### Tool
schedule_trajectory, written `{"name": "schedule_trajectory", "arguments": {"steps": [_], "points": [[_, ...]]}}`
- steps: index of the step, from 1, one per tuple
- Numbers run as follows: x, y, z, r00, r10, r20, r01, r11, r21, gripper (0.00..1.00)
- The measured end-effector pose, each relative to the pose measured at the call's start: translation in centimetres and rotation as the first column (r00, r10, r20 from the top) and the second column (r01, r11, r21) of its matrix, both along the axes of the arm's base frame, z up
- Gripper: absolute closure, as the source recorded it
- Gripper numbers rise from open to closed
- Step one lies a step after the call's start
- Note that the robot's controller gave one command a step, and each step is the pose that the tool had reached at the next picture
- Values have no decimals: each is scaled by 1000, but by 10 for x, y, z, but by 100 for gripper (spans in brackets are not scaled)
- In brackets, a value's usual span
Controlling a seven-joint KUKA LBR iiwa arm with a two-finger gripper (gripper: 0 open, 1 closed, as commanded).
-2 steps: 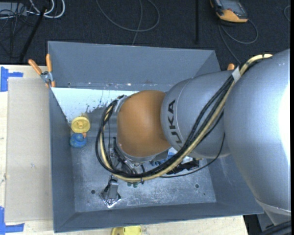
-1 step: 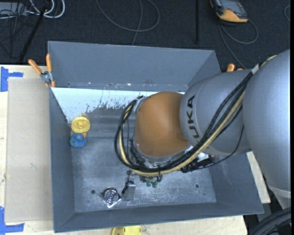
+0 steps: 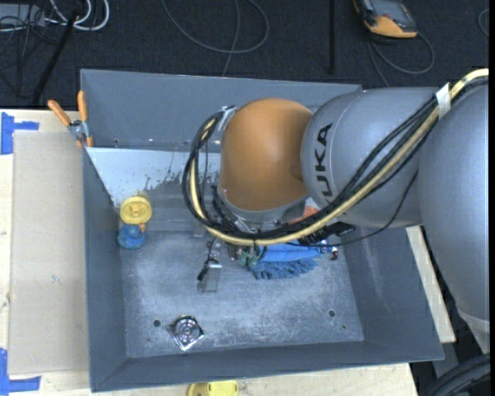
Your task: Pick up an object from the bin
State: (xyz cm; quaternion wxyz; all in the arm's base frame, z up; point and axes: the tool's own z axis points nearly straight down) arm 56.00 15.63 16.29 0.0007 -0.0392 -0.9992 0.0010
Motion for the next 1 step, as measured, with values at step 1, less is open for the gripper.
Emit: {"name": "schedule_trajectory", "arguments": {"steps": [1], "points": [[-5, -28, 14, 1000, -13, 3, 13, 1000, 5, 0]]}}
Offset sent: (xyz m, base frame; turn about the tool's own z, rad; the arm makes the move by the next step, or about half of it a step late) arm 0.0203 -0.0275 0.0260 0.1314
